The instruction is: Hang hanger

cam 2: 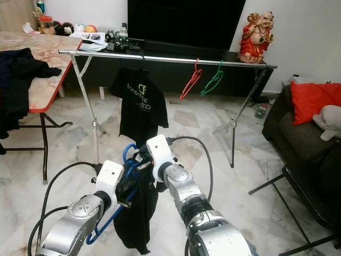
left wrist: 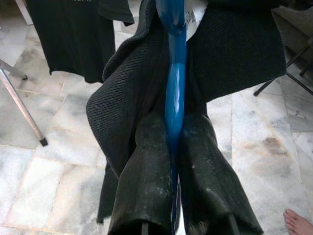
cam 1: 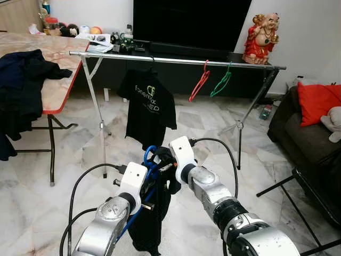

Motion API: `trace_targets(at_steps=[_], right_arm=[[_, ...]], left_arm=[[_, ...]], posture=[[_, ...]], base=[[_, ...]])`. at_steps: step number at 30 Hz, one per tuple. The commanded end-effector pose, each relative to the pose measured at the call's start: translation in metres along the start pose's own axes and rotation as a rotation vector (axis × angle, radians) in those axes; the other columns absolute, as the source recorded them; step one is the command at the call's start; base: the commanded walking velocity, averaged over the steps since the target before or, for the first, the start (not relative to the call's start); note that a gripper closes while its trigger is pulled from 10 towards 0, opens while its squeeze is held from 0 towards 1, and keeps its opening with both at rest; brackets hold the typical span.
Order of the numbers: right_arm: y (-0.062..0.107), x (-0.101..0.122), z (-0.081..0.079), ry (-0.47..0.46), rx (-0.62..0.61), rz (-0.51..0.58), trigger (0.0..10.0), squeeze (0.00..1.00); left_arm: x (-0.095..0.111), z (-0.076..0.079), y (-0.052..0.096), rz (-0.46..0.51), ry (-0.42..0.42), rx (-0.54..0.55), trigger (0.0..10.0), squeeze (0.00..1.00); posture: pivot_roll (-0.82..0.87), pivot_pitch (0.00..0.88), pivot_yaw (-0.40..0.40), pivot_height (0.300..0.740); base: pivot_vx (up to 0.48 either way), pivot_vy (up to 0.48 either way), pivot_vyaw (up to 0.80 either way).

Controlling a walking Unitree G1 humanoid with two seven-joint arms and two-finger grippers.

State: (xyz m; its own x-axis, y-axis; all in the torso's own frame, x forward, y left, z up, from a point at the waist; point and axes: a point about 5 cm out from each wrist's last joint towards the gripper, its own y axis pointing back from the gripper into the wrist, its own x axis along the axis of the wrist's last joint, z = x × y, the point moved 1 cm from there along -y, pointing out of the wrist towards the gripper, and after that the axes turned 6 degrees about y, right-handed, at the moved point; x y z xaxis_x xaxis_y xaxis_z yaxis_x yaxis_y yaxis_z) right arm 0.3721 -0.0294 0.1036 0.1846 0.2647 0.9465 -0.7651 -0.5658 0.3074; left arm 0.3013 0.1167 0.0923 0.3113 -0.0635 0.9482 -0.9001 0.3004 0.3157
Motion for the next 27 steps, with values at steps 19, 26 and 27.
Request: trace_targets(at_steps=[19, 26, 27], right_arm=[[0.042, -0.011, 0.056, 0.344, 0.178, 0.040, 10.0, 0.00], [0.046, -0.007, 0.034, 0.358, 0.417, 0.129, 10.0, 0.00], [0.047, -0.006, 0.030, 0.358, 0.459, 0.147, 10.0, 0.00]], left_arm=[[0.018, 0.026, 0.028, 0.094, 0.086, -0.524, 10.0, 0.00], [0.018, 0.026, 0.026, 0.093, 0.085, -0.532, 10.0, 0.00], [0.020, 0.025, 0.024, 0.103, 0.090, -0.518, 10.0, 0.00]], posture=[[0.25, 0.000, -0.150, 0.740], [0.25, 0.000, -0.149, 0.740], [0.25, 0.000, -0.148, 0.740]], base=[[0.000, 0.000, 0.00], [0.000, 0.000, 0.00], [0.000, 0.000, 0.00]])
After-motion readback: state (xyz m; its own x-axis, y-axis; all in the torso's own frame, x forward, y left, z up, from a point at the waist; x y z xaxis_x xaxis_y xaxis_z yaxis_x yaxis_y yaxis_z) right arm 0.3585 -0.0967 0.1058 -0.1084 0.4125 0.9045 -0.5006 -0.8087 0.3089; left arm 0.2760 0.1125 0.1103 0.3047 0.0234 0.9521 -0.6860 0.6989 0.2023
